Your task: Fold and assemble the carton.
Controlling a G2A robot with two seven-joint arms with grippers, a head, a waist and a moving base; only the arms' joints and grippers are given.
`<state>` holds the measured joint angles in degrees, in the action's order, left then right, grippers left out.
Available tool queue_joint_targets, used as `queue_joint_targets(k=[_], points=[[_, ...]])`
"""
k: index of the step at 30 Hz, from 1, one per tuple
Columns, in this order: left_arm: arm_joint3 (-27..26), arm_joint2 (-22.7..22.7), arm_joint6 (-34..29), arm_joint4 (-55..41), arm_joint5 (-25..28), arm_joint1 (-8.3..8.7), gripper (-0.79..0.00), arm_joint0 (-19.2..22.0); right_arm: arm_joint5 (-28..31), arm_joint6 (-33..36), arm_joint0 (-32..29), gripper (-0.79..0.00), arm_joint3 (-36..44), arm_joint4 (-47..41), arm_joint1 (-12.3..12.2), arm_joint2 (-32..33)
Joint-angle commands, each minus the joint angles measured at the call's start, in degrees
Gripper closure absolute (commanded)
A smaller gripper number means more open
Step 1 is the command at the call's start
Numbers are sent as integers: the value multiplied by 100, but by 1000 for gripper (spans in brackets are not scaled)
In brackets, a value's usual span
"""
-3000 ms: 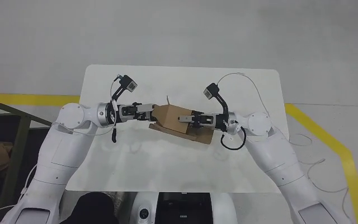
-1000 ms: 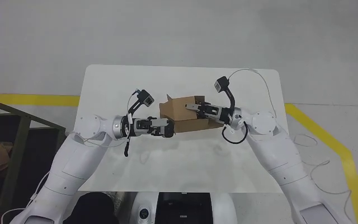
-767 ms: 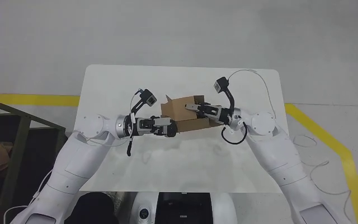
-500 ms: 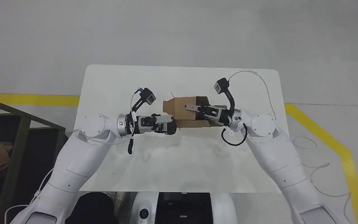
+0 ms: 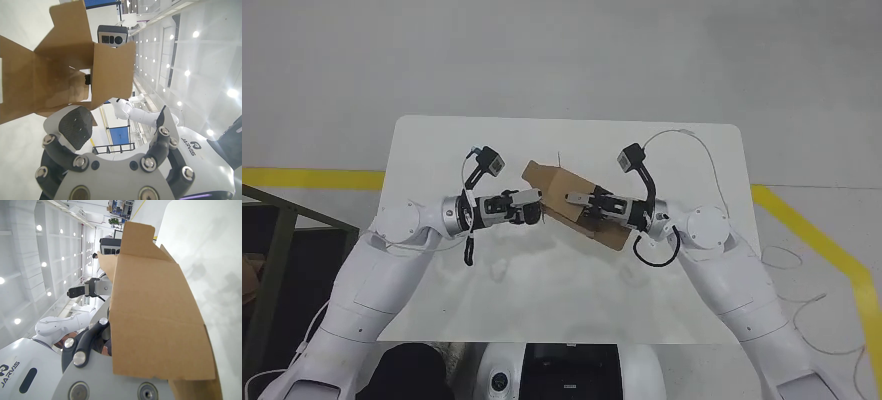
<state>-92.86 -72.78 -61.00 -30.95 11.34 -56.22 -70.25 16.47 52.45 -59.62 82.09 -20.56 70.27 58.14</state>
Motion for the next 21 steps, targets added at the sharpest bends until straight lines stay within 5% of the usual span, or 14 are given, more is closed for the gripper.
queue_joint_targets(k=[1, 21], points=[[16, -28, -11, 12, 3, 3, -785, 7, 0, 4, -6, 0, 5, -13, 3, -11], [-358, -164, -186, 43, -228, 39, -785, -291, 46, -279, -23, 0, -63, 188, -8, 137]])
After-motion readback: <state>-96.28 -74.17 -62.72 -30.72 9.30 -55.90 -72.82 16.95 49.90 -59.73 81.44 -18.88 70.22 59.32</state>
